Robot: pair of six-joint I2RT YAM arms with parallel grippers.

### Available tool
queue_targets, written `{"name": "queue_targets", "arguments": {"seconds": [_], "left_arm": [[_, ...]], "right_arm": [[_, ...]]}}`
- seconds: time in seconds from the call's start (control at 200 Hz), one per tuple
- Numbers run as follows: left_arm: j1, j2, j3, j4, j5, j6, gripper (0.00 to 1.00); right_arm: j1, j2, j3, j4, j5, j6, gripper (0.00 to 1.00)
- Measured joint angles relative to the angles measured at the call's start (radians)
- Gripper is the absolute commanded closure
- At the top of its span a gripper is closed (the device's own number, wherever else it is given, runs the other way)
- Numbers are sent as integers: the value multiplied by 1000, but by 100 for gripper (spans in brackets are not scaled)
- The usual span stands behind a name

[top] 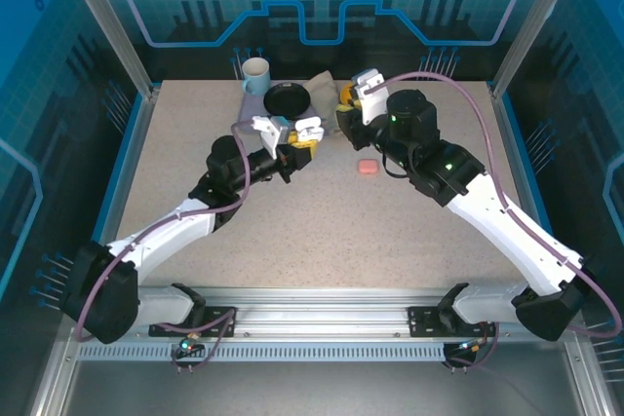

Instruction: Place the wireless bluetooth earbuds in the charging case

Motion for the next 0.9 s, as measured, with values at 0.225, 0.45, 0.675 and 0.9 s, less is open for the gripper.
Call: {"name": "queue_targets", "arguments": {"seconds": [0.225, 0.45, 0.675, 0.9], "left_arm": [[-19, 39, 56, 3, 26, -10, 100], [-21, 45, 61, 3, 44, -28, 100], [-21, 54, 76, 2, 60, -46, 100], [-22, 71, 92, 2, 77, -53, 100]], "right_arm": [[-18, 4, -5, 37, -82, -47, 74], [-50, 5, -45, 56, -158, -63, 76], [-72, 8, -64, 56, -213, -75, 76], [-72, 6, -77, 82, -237, -108, 76]]}}
